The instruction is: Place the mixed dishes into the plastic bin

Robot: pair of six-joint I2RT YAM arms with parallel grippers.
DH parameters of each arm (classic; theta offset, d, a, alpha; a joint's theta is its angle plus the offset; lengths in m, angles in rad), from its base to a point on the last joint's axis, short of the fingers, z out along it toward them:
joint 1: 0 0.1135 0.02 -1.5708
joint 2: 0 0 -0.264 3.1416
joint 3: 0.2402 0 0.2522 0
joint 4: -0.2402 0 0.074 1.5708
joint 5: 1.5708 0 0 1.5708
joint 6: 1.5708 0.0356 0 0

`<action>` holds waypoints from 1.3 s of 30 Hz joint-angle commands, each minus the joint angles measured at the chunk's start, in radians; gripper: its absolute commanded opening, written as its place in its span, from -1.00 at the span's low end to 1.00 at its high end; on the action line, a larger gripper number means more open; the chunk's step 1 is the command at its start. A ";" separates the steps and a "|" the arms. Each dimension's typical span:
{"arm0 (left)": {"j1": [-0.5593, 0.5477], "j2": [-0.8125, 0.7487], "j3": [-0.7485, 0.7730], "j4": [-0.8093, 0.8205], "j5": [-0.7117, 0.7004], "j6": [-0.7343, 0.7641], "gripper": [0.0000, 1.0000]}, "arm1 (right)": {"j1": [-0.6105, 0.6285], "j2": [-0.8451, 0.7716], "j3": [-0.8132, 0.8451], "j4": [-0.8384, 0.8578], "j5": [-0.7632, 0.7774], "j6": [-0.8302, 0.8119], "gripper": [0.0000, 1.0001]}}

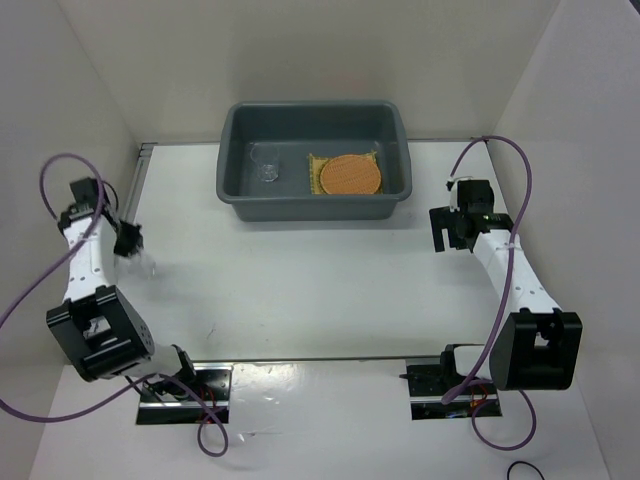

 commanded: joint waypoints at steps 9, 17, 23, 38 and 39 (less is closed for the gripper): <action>-0.444 0.184 0.829 0.167 0.269 0.250 -1.00 | 0.009 0.043 -0.001 0.045 0.015 0.011 0.96; -0.779 0.705 1.182 -0.203 -0.038 0.479 -1.00 | 0.009 0.043 -0.001 0.045 0.035 0.011 0.96; -0.860 0.870 1.218 -0.216 -0.113 0.479 -1.00 | 0.009 0.043 -0.001 0.045 0.045 0.011 0.96; -0.762 1.019 1.269 -0.164 0.041 0.461 -0.37 | 0.009 0.061 -0.001 0.045 0.055 0.021 0.96; -0.762 1.019 1.281 -0.153 0.055 0.461 -0.30 | 0.009 0.061 -0.001 0.045 0.055 0.021 0.96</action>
